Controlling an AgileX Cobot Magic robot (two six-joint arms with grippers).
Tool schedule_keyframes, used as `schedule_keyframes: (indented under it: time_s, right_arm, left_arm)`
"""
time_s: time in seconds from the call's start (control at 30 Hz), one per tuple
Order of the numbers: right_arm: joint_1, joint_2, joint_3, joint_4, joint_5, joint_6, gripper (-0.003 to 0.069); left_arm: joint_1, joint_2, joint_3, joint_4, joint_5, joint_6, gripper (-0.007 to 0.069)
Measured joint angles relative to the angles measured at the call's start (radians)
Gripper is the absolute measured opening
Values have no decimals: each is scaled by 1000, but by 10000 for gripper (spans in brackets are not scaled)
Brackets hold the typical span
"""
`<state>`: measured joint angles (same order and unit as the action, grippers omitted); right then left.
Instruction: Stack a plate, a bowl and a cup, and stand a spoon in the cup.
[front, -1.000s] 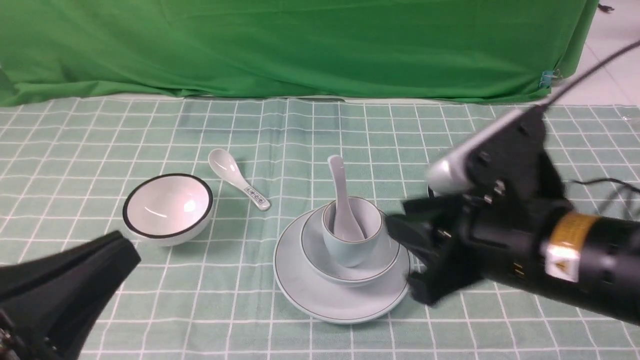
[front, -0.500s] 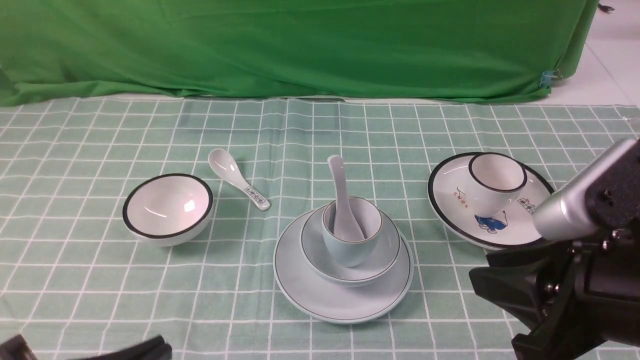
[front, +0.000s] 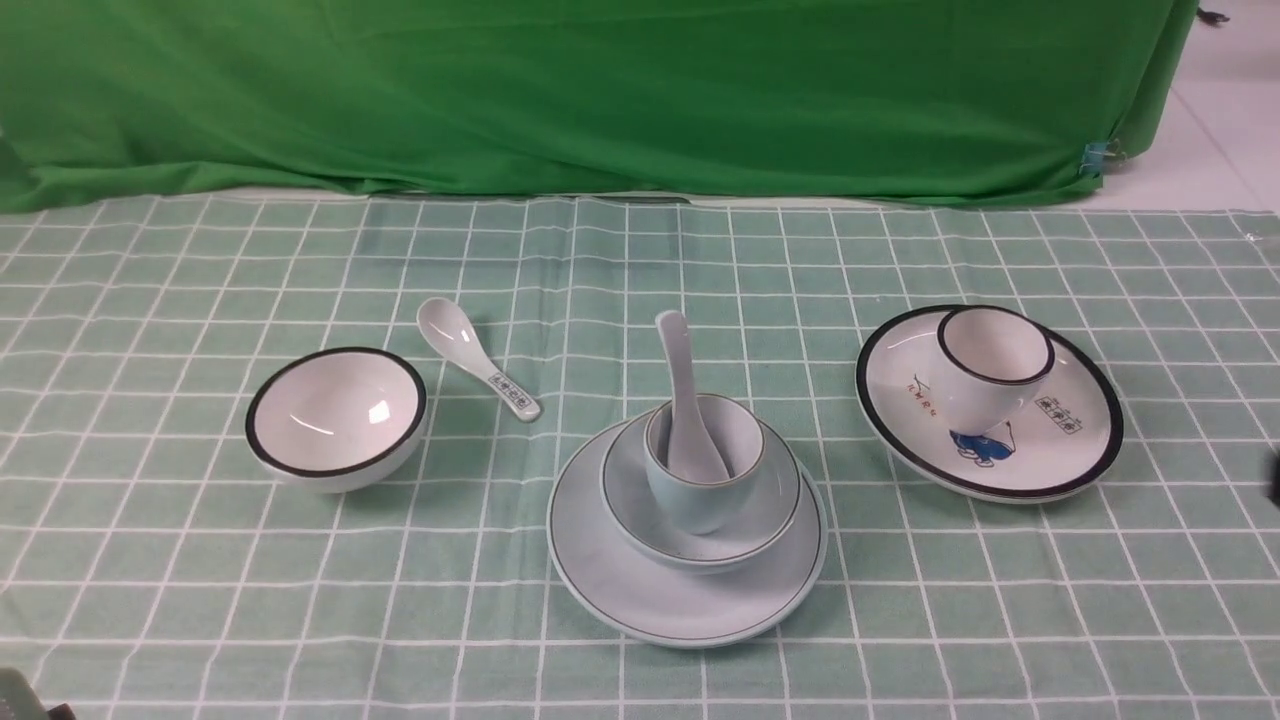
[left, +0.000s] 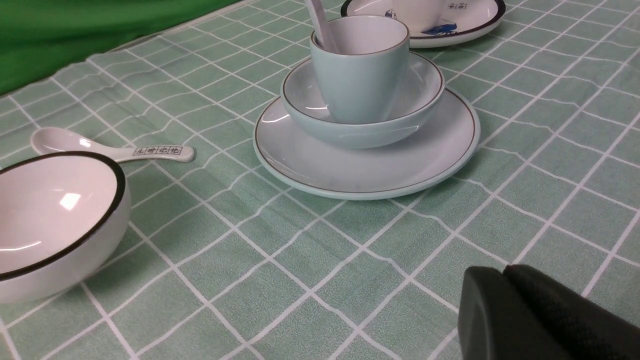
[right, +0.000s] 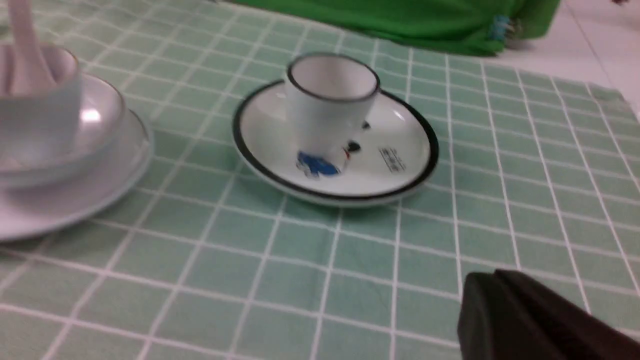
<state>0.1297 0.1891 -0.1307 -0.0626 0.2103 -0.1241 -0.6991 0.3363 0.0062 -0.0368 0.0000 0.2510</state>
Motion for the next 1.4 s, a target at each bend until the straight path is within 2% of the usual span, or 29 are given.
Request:
schedule_keyframes:
  time_s: [0.23, 1.27, 1.4]
  right_arm:
    - [-64, -182, 136, 4, 13, 1, 19]
    - [-65, -187, 136, 8, 28, 40, 57]
    - [-65, -187, 136, 8, 28, 40, 67]
  left_arm:
    - [0, 0, 0, 2, 0, 0, 11]
    - [0, 0, 0, 2, 0, 0, 15]
    - [0, 0, 0, 8, -9, 31, 16]
